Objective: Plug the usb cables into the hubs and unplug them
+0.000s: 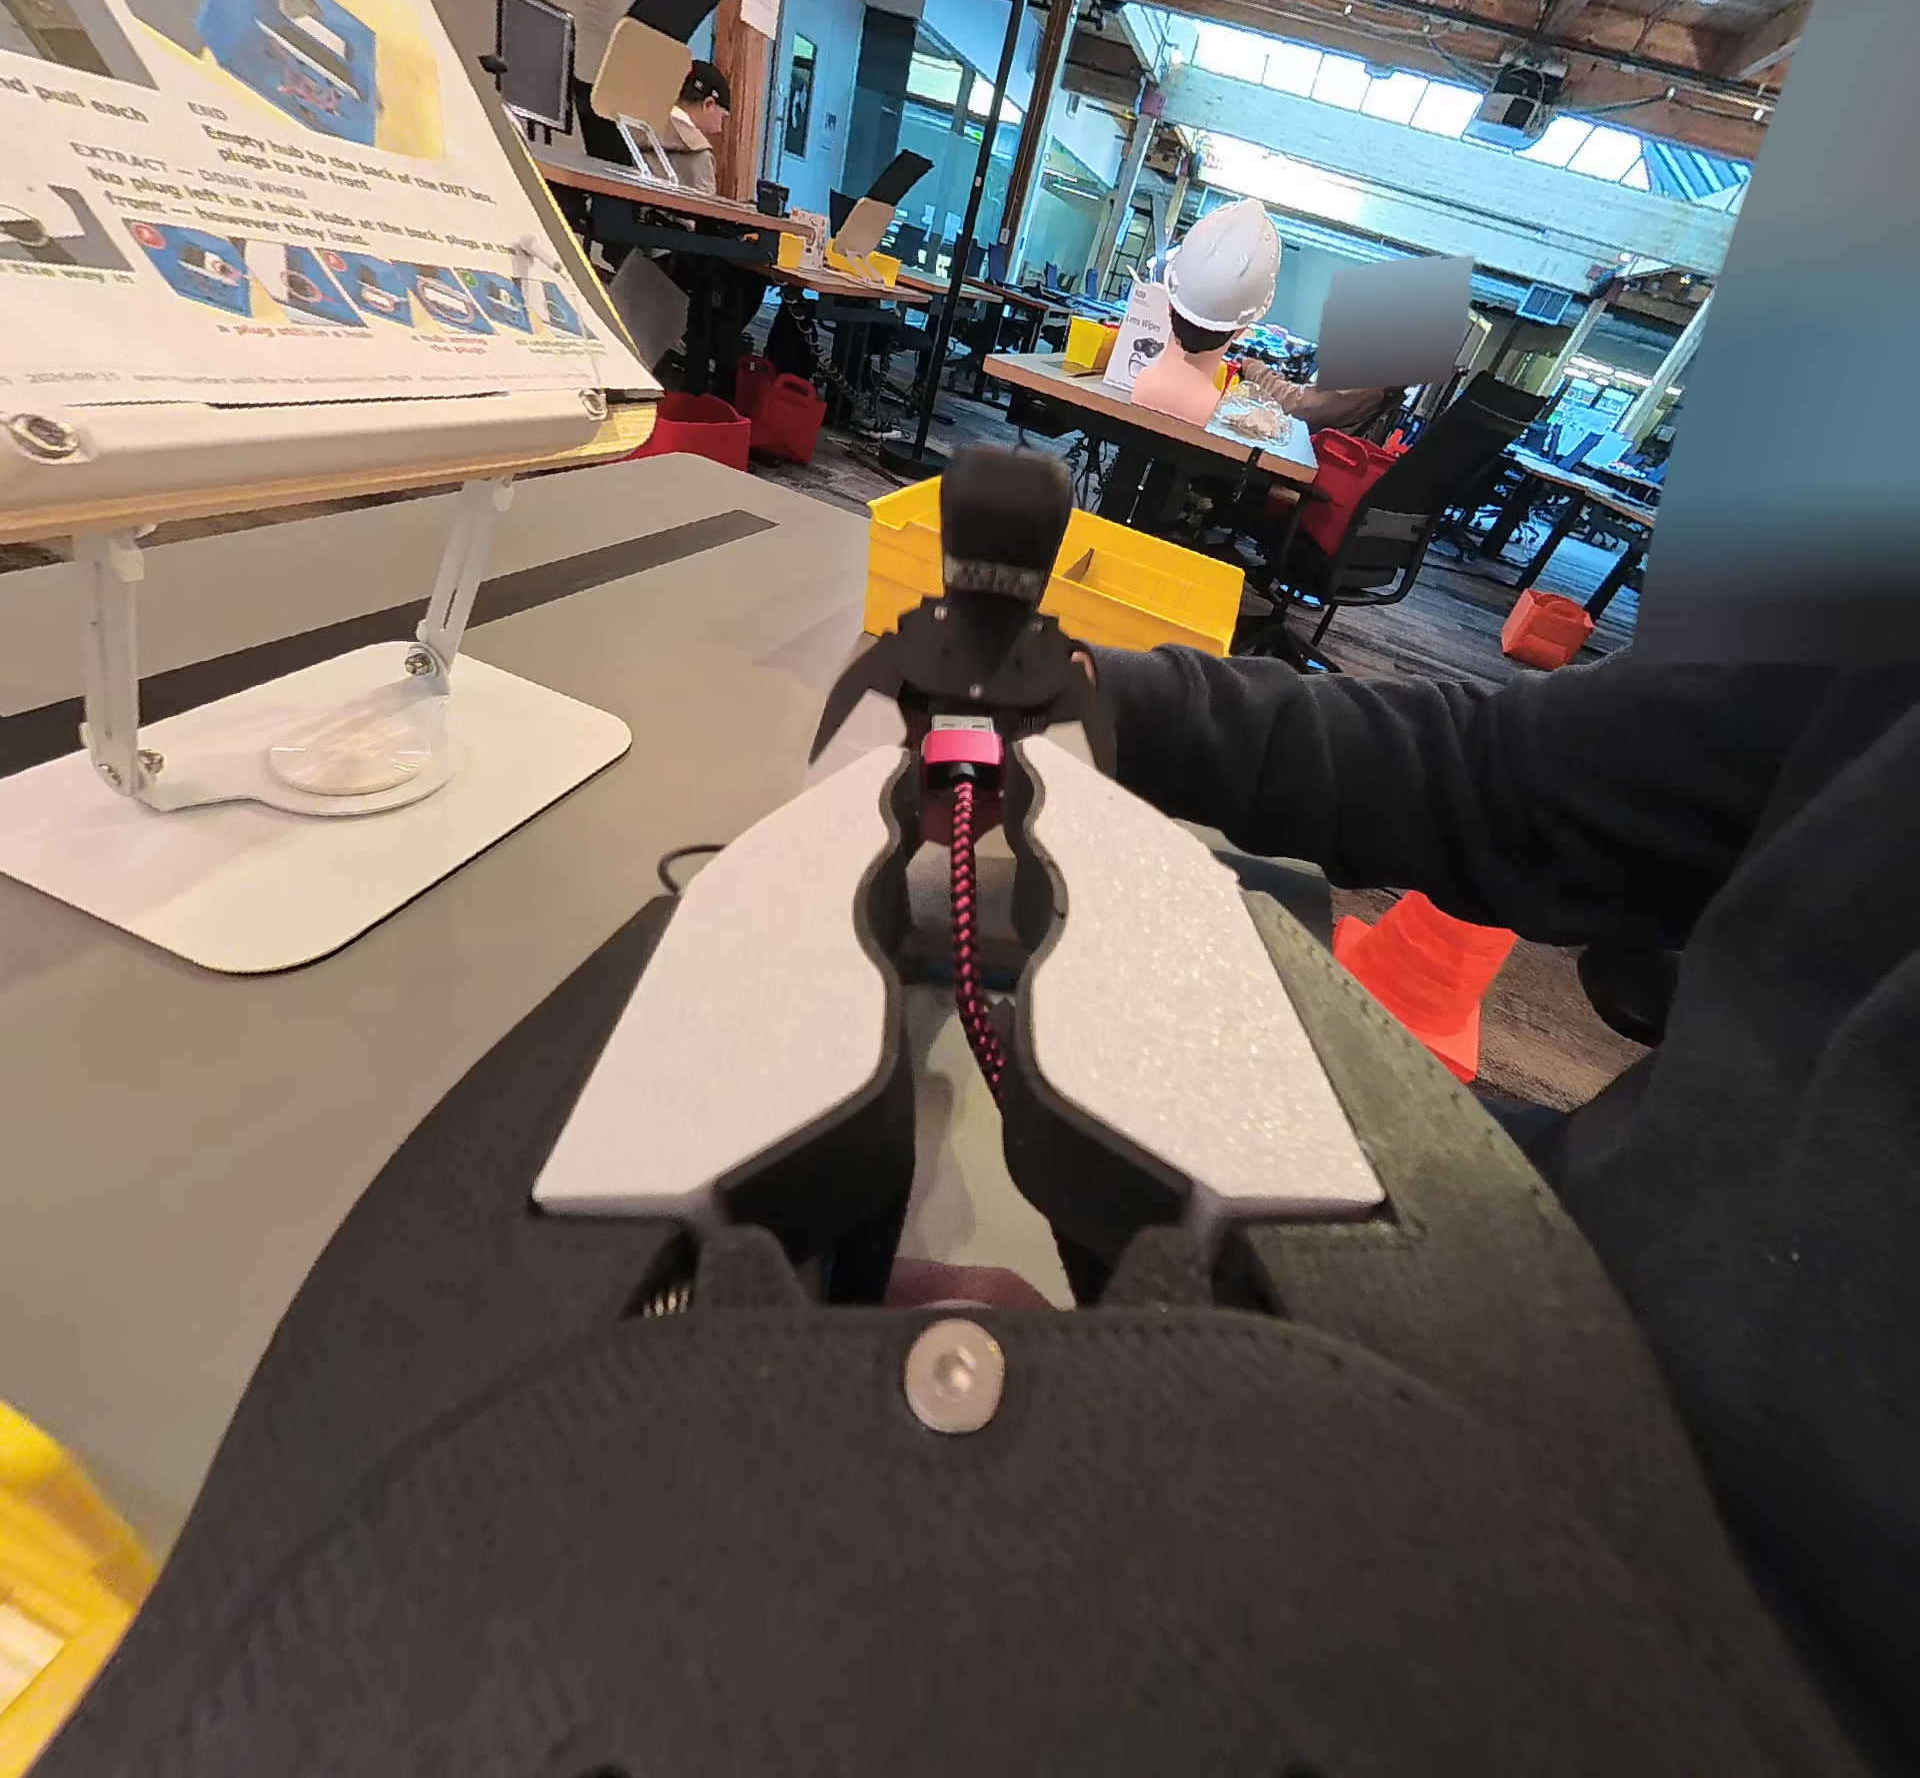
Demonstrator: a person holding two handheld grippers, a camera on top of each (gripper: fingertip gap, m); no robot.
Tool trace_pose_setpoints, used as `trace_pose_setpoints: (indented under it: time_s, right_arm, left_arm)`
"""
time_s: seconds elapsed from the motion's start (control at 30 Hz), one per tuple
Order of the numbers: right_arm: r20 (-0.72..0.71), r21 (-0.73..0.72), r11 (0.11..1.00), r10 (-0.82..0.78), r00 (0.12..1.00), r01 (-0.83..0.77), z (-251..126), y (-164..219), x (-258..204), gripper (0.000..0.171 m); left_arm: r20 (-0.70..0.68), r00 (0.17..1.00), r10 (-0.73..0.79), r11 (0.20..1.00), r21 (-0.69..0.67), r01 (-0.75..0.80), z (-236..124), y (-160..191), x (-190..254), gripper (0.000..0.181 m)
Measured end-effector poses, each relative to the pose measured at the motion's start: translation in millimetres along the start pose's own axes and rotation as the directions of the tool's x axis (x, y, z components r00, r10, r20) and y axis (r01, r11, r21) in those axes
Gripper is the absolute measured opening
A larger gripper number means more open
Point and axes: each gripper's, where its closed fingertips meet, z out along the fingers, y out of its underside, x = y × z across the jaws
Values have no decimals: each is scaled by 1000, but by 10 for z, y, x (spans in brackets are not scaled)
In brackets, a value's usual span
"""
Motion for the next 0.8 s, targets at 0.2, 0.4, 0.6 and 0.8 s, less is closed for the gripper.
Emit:
trace_pose_setpoints:
  time_s: [0.2,0.4,0.6,0.8]
  right_arm:
    - [5,40,999,15,1000,-16,-200,-234,-105,113]
    - [21,24,1000,4,1000,-5,-300,-377,-208,114]
    - [23,-17,1000,-14,1000,15,-320,-463,-274,114]
    - [23,-57,998,-31,999,32,-309,-530,-304,114]
  left_arm:
    - [-21,999,27,999,-35,-28,143,52,88,15]
    - [-39,998,56,995,-82,-59,290,162,169,14]
    - [-38,997,70,990,-118,-74,372,257,185,15]
    - [-31,994,100,980,-172,-104,421,368,177,15]
